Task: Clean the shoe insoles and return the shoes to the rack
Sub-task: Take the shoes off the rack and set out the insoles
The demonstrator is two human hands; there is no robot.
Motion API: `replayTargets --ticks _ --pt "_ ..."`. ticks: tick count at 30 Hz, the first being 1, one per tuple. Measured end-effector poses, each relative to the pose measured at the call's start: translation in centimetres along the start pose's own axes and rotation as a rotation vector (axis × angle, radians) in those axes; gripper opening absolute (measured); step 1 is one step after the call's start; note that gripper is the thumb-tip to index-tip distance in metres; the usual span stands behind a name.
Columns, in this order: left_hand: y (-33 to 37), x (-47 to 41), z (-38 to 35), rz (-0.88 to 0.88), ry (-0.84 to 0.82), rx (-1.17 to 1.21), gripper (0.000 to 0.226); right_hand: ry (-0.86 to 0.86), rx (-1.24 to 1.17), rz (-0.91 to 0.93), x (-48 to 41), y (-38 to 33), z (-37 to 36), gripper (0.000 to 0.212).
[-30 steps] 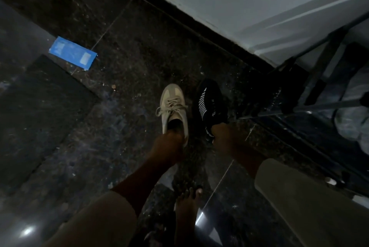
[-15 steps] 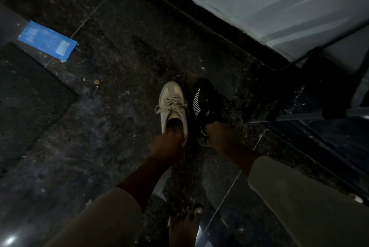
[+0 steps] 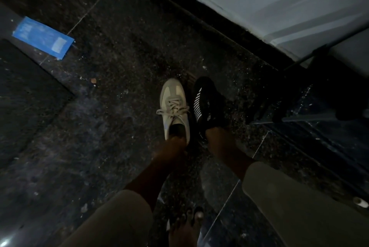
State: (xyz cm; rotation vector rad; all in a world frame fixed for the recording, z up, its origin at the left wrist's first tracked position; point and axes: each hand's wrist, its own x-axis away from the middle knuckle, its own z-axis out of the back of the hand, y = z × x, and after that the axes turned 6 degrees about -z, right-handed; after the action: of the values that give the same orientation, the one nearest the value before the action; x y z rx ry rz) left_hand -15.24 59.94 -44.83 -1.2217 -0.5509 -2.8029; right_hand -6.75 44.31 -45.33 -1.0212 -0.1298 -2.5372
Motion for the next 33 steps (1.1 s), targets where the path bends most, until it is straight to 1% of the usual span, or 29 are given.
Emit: replayTargets --ticks 2,6,9,11,13,16,19,21,24,28,33 --pt "0.2 0.8 0.8 -0.005 0.023 0.026 0.055 0.084 0.032 0.014 0.2 0.0 0.0 0.024" --pt "0.4 2.8 2.1 -0.028 0.09 -0.016 0.054 0.144 0.095 0.028 2.2 -0.5 1.7 0.042" --pt "0.6 4.7 3.2 -0.041 0.139 -0.059 0.058 0.236 0.072 0.071 4.4 -0.7 3.6 0.05" --pt "0.9 6.2 4.1 -0.062 0.163 -0.044 0.058 0.265 0.044 0.092 6.0 -0.7 4.8 0.061" --pt "1.4 8.2 5.1 -0.088 0.233 -0.067 0.058 0.285 0.017 0.096 7.9 -0.8 6.2 0.068" --pt "2.5 11.4 7.0 -0.096 0.333 -0.135 0.065 0.31 0.005 0.092 10.7 -0.6 8.3 0.066" --pt "3.8 14.5 9.4 -0.085 0.357 -0.137 0.06 0.325 0.006 0.125 13.7 -0.1 10.4 0.067" --pt "4.6 16.5 11.1 -0.072 0.375 -0.153 0.064 0.354 -0.016 0.145 15.7 0.1 11.9 0.069" --pt "6.4 20.0 13.8 -0.08 0.452 -0.187 0.074 0.403 -0.053 0.151 18.9 0.4 14.6 0.068" --pt "9.1 24.4 17.5 -0.115 0.522 -0.191 0.073 0.502 -0.099 0.178 23.2 0.8 18.4 0.069" --pt "12.9 29.3 22.1 -0.142 0.615 -0.234 0.068 0.621 -0.119 0.17 28.9 2.2 23.5 0.069"
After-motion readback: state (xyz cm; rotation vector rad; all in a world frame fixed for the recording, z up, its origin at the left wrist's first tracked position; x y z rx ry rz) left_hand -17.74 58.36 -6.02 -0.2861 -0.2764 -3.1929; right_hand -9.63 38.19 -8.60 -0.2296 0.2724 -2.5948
